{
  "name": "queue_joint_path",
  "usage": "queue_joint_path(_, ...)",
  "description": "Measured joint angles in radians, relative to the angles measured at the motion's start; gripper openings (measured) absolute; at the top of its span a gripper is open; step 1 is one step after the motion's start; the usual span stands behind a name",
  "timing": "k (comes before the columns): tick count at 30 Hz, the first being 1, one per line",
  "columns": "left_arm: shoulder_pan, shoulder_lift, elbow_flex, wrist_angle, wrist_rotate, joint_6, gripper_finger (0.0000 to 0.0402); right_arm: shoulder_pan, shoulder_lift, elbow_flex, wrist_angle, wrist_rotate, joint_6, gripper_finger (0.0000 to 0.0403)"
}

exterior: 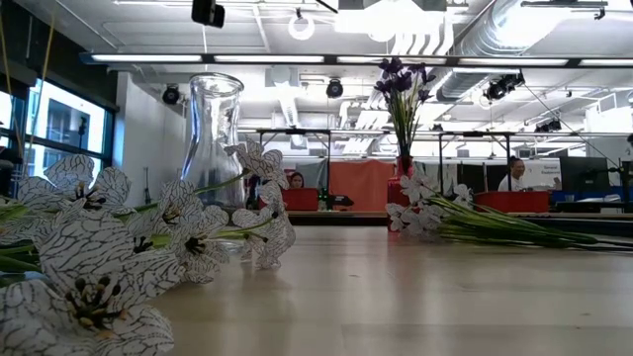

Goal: Sort flowers into vase by color
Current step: Put the violet flowers into the red vase

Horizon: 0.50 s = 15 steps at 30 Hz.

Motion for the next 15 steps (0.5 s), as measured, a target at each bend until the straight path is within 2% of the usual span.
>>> queue_joint_path(11,0.161,-0.082,0.0,-0.041,-0.012,0.175,0.0108,0.002,-0.012,0.001,-0.024,0.012,0.035,0.0002)
queue_joint_path(15,0.206,-0.116,0.0,-0.047,-0.068,0.261,0.0133,0.005,-0.041,0.001,-0.06,0.02,0.097,0.0001)
